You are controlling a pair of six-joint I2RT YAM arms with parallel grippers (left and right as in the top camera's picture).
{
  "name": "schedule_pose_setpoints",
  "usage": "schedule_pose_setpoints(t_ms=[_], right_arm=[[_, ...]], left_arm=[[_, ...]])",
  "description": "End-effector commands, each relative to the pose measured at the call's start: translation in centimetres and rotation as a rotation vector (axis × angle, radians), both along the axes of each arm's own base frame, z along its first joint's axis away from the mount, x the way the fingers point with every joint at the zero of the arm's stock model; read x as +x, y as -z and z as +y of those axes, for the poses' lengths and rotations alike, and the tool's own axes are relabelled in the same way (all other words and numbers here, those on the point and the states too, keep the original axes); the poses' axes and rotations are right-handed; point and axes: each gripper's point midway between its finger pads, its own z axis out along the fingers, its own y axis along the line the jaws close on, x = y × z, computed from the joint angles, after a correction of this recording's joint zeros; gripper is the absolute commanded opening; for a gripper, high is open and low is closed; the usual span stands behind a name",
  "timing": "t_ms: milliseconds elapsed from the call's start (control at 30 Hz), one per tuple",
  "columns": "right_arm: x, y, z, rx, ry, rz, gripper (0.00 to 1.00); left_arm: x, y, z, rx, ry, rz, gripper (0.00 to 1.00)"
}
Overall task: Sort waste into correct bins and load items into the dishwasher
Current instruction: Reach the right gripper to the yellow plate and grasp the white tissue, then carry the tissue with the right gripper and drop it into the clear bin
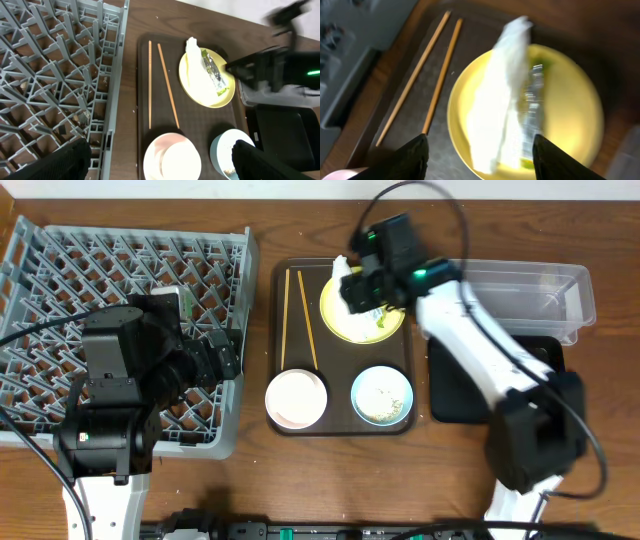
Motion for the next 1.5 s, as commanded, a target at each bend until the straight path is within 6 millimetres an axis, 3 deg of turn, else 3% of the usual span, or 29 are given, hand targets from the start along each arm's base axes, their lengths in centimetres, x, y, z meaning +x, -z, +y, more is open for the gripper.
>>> schedule_pose_setpoints(t_ms=[0,67,333,400,500,533,633,767,867,967,1067,1133,1300,1467], right_arm=[[0.3,3.9,1.5,-0.097,0.007,0.004,0.56],[0.7,5.6,1.6,-0.136,0.033,-0.003,0.52],[1.4,11.5,0.9,-0.234,0.106,0.030,0.51],[1.1,12.3,0.8,-0.243,0.106,0.047,0.42],[0.5,12.7,1.0,-0.237,0.091,0.077,0.12],[0.4,12.5,1.2,-0.229,0.085,0.079,0.01],[0.4,10.3,1.6,-0.198,0.079,0.060,0.01],[0.8,4.2,1.3,-0.128,0.117,-0.015,0.01],[1.2,-0.8,-0.3,-0.060,0.190,-0.067,0.01],[1.4,-4.3,-2.6,-0.014,0.263,-0.095,0.01],[1.1,-5.8,-6.1,-0.005,0.371,-0.070,0.01],[0.8,-5.6,-9.4,-0.016,0.510,-0.019,0.01],[-0.7,-2.8,-19.1,-0.032,0.938,0.157,0.01],[-1.1,-1.0,-25.7,0.052,1.208,0.228,0.01]], left_arm=[[0.0,-0.9,-0.2,-0.017,0.005,-0.020,0.93],[0.0,-0.9,-0.2,-0.017,0.005,-0.020,0.93],[0.0,-0.9,-0.2,-0.017,0.005,-0.020,0.93],[0.0,-0.9,-0.2,-0.017,0.005,-0.020,0.93],[0.0,-0.9,-0.2,-0.017,0.005,-0.020,0.93],[0.0,-0.9,-0.2,-0.017,0.005,-0.020,0.93],[0.0,-1.0,-0.2,-0.016,0.005,-0.020,0.93],[0.0,-0.9,-0.2,-0.017,0.005,-0.020,0.93],[0.0,-0.9,-0.2,-0.017,0.005,-0.020,0.93],[0.0,-0.9,-0.2,-0.017,0.005,-0.020,0.93],[0.0,-0.9,-0.2,-0.017,0.005,-0.020,0.93],[0.0,-0.9,-0.2,-0.017,0.005,-0.020,0.93],[0.0,-0.9,-0.2,-0.017,0.005,-0.020,0.93],[0.0,-0.9,-0.2,-0.017,0.005,-0.020,0.93]])
